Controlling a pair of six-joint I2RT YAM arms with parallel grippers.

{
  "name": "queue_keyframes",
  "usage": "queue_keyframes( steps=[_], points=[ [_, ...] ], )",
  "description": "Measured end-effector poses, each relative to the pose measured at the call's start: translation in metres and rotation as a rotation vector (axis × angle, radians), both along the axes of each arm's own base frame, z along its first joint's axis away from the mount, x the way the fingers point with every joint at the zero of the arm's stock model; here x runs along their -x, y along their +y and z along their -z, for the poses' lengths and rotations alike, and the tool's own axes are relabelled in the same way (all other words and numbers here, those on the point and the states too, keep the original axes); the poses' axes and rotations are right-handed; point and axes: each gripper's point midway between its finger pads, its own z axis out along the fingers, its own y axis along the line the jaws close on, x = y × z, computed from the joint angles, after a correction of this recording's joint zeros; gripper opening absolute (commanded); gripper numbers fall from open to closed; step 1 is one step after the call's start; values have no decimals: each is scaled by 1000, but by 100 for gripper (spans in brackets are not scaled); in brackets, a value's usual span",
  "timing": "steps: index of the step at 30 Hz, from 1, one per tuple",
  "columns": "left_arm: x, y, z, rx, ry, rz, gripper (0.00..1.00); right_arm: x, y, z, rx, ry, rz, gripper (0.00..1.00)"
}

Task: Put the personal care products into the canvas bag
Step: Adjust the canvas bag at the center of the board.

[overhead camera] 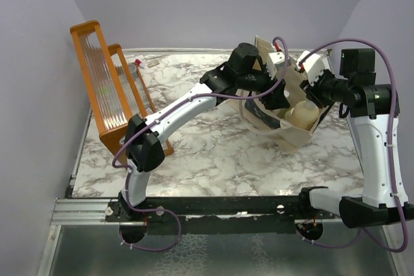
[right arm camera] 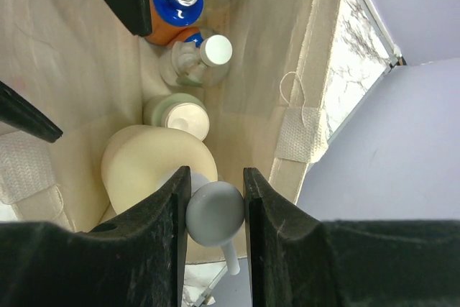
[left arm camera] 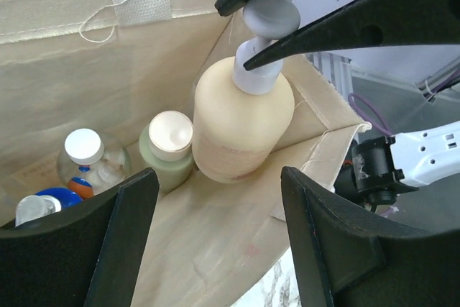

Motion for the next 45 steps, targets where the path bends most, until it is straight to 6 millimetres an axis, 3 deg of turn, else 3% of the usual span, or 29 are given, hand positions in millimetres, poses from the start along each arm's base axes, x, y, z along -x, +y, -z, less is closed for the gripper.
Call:
queue_keyframes(
  steps=[3, 9, 15, 21, 45],
  points=[
    [0, 0, 1, 1, 24, -19, 62, 0, 0, -4, -5, -11, 4, 1],
    [-20, -10, 12, -14, 85, -141, 49, 0, 0, -8, -10, -19, 7, 1],
    [-23, -31, 38, -34, 170, -161, 39, 2, 0, -12, -12, -22, 9, 1],
    [-16, -50, 64, -73, 207, -185, 37, 5, 0, -17, -13, -33, 9, 1],
    [-12, -83, 69, -24, 179, -119, 39, 12, -2, -8, 15, 4, -3, 1]
  ],
)
